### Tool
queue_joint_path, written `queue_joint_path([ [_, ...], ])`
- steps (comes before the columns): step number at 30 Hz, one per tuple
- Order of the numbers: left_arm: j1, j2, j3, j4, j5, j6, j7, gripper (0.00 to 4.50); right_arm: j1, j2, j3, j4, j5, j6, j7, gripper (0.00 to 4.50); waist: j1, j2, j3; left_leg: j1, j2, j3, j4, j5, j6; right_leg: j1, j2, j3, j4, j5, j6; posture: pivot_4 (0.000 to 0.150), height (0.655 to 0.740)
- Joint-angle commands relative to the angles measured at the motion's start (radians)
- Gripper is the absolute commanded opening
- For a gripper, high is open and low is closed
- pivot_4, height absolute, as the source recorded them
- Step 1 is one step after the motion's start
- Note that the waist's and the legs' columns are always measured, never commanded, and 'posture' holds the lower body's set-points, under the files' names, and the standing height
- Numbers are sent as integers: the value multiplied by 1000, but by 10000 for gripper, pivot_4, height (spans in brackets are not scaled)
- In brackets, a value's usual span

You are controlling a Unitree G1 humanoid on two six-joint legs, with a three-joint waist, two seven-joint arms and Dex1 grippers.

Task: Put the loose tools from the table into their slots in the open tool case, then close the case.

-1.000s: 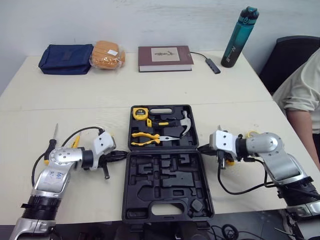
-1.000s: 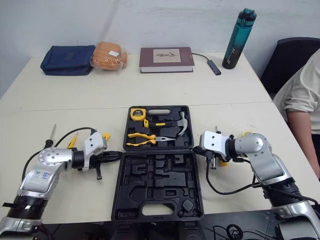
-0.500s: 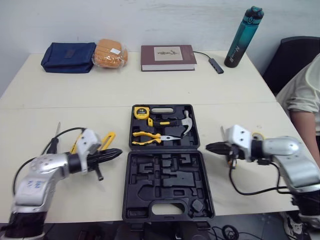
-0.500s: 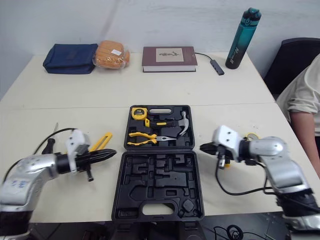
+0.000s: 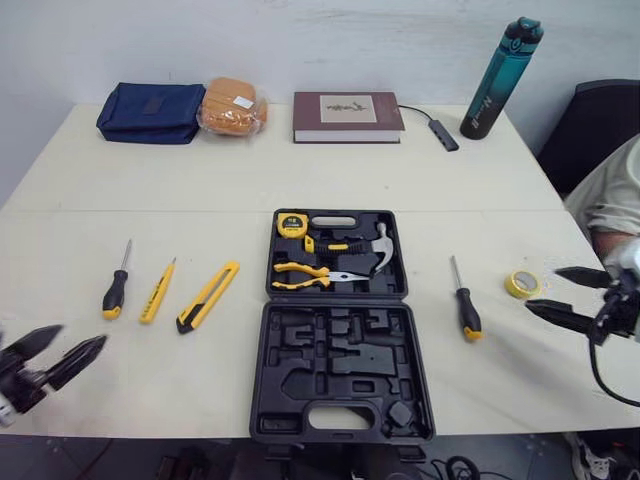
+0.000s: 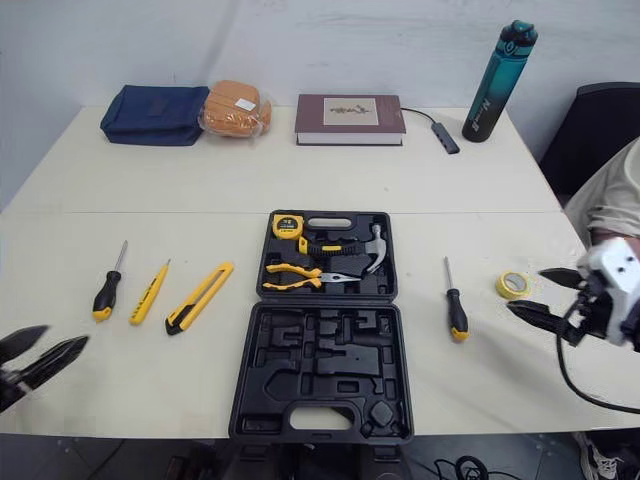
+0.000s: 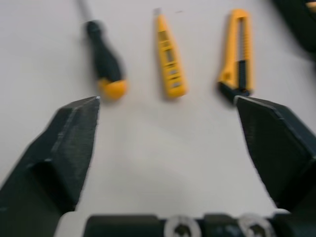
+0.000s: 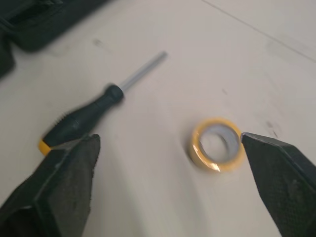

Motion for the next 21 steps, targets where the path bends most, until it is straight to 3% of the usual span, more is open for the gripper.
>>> queue_joint_path([
  [1,38,20,95,80,26,-77,7,44707,27,-47,-100,82,-14,-57,14,44980,0,0,0,0,0,0,0,0,0,0,0,0,0,0,0,1500,7400],
  [10,46,65,124,183,27,-123,20,44707,12,-96,-122,286,-58,-181,-14,44980,0,1,0,0,0,0,-2,-4,-5,-1,-1,-1,-1,-2,-3,1500,7400],
  [21,-35,61,7,6,25,-19,180,44707,-47,-61,-60,153,-6,-125,-40,44980,-4,4,0,0,0,0,-2,-3,-2,-1,-1,-1,0,-1,-3,1500,7400],
])
